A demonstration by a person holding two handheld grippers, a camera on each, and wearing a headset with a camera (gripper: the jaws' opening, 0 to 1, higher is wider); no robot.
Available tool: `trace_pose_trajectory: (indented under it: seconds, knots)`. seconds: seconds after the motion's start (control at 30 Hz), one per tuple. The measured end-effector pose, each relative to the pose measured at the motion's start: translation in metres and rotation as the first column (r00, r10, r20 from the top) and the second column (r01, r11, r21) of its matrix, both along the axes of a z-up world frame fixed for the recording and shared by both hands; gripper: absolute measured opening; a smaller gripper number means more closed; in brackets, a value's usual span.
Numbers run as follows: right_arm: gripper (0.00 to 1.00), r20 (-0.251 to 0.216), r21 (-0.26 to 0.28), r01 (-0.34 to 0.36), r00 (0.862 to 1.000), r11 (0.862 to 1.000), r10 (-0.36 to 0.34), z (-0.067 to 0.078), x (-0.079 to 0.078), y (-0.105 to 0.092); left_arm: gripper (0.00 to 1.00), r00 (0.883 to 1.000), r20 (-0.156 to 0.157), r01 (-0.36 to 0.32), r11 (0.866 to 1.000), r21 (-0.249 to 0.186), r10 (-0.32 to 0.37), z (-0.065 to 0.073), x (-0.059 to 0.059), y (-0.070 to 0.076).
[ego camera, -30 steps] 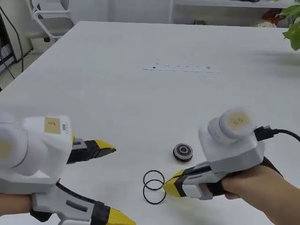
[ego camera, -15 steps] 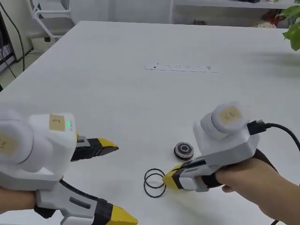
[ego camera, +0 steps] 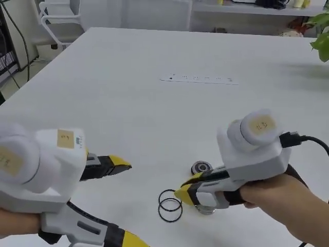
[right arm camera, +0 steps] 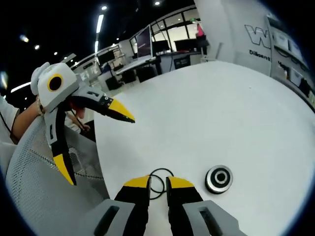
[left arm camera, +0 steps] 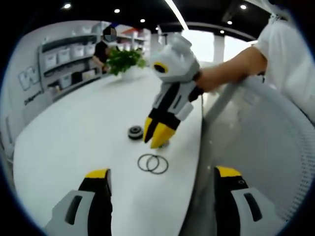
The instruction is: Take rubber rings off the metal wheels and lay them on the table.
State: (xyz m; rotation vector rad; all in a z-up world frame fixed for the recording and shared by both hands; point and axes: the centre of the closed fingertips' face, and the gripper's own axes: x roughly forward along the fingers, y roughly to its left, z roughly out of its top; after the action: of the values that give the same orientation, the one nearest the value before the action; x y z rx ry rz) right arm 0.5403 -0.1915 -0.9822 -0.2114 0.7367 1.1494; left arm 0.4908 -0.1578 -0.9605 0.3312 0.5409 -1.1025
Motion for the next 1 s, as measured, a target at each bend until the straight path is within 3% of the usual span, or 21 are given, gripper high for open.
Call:
trace_pose_trajectory:
  seconds: [0.13, 0.37, 0.43, 0.5, 0.6, 0.67, 0.8, 0.87, 0.9, 1.0]
  knots:
    - [0.15, 0.035, 0.065, -0.015, 0.999, 0.998, 0.013, 0.024, 0.005, 0.008, 0.87, 1.000, -0.001, 0.005, 1.000, -0.007, -0.005, 0.001, -0.001, -0.002]
    - [0.22, 0.083, 0.112, 0.006, 0.996, 0.994, -0.015, 0.043, 0.029, 0.001, 0.87, 1.000, 0.006, 0.000, 1.000, -0.019, 0.000, 0.004, 0.000, -0.002]
    - [0.25, 0.115, 0.148, 0.028, 0.992, 0.989, -0.046, 0.054, 0.042, -0.003, 0.87, 1.000, 0.012, -0.003, 0.999, -0.053, 0.004, 0.012, 0.001, -0.005]
    - [0.28, 0.109, 0.204, 0.054, 0.991, 0.977, -0.078, 0.066, 0.051, -0.005, 0.87, 1.000, 0.016, -0.007, 0.995, -0.102, 0.009, 0.022, 0.002, -0.008]
    - [0.27, 0.127, 0.239, 0.078, 0.986, 0.968, -0.111, 0.076, 0.064, -0.014, 0.88, 1.000, 0.015, -0.019, 0.988, -0.151, 0.022, 0.033, 0.005, -0.009]
    - [0.26, 0.128, 0.266, 0.097, 0.983, 0.959, -0.135, 0.080, 0.071, -0.021, 0.87, 0.999, 0.033, -0.027, 0.982, -0.185, 0.034, 0.045, 0.011, -0.008]
    - [0.27, 0.115, 0.309, 0.143, 0.976, 0.940, -0.186, 0.080, 0.081, -0.035, 0.87, 0.995, 0.084, -0.032, 0.977, -0.211, 0.051, 0.070, 0.027, -0.007]
    - [0.26, 0.109, 0.304, 0.162, 0.973, 0.939, -0.203, 0.074, 0.082, -0.043, 0.87, 0.993, 0.110, -0.023, 0.978, -0.208, 0.047, 0.079, 0.035, -0.008]
    - [0.26, 0.104, 0.297, 0.167, 0.973, 0.940, -0.206, 0.070, 0.082, -0.046, 0.87, 0.992, 0.122, -0.020, 0.978, -0.206, 0.045, 0.083, 0.038, -0.009]
    - [0.25, 0.102, 0.220, 0.165, 0.976, 0.961, -0.191, 0.050, 0.077, -0.055, 0.85, 0.985, 0.171, 0.009, 0.979, -0.202, 0.027, 0.095, 0.053, -0.018]
